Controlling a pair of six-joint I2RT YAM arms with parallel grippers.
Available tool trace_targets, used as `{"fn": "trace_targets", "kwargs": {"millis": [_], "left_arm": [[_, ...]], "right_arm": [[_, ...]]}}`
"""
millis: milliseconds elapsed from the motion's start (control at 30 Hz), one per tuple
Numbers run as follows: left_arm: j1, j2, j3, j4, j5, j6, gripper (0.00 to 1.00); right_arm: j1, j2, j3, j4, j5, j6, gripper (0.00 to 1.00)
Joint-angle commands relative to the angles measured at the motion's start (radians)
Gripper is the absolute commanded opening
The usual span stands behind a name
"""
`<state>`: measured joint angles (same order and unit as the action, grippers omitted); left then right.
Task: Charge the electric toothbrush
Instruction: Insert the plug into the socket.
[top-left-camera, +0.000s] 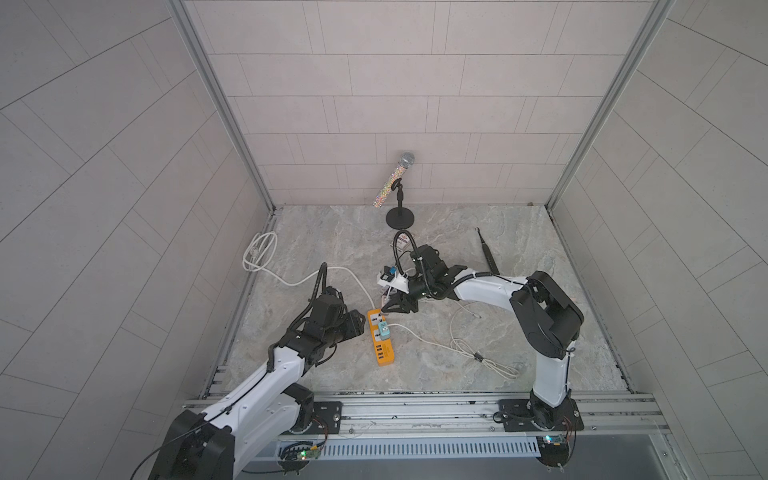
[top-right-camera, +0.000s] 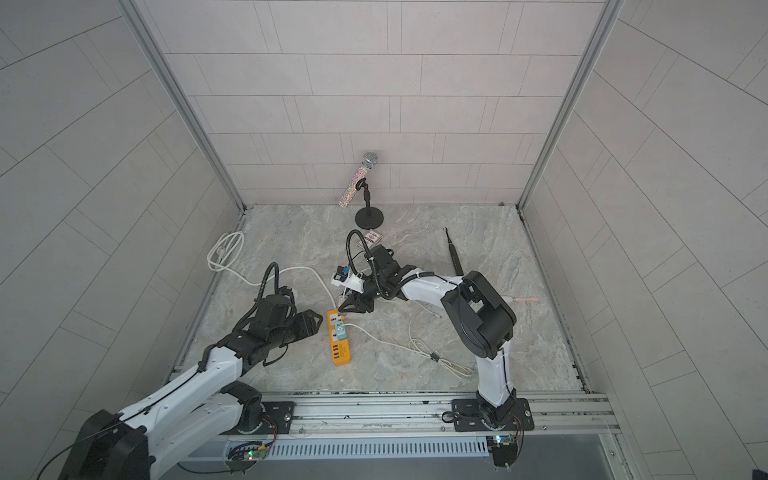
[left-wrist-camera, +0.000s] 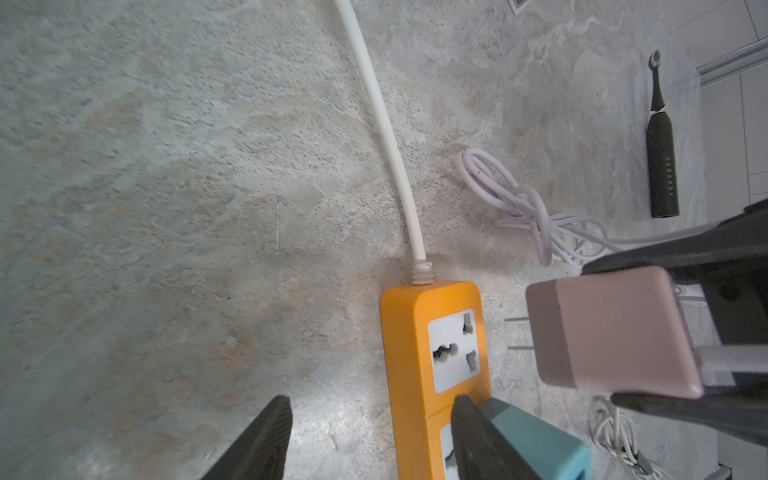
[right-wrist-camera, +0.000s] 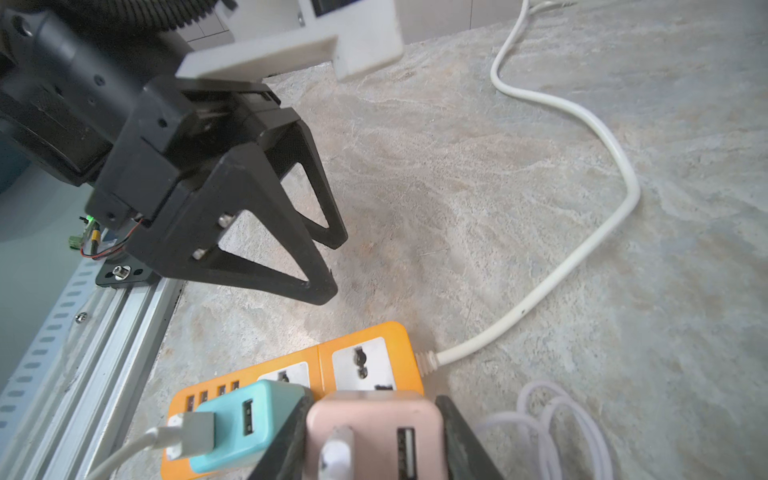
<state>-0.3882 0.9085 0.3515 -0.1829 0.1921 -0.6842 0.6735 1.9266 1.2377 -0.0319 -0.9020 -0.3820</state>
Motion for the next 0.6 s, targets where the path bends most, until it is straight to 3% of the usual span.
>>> {"fn": "trace_targets", "kwargs": {"millis": [0,367,567], "left_arm": [[0.009,-0.024,0.038,-0.052,-0.043,0.033,0.66],[0.017,-0.057,0.093,-0.141,-0.077,0.058,0.70],[0.023,-0.092,0.099,-0.165,-0.088,0.058,0.70]], "right_arm": [[0.003,0.018,0.044,-0.051,-0.044,-0.117,0.27],[0.021,0.086,0.181,-0.302,-0.073,-0.323,0.25],[0.041,0.083,0.163,-0.287,-0.069,-0.307,0.24]]}}
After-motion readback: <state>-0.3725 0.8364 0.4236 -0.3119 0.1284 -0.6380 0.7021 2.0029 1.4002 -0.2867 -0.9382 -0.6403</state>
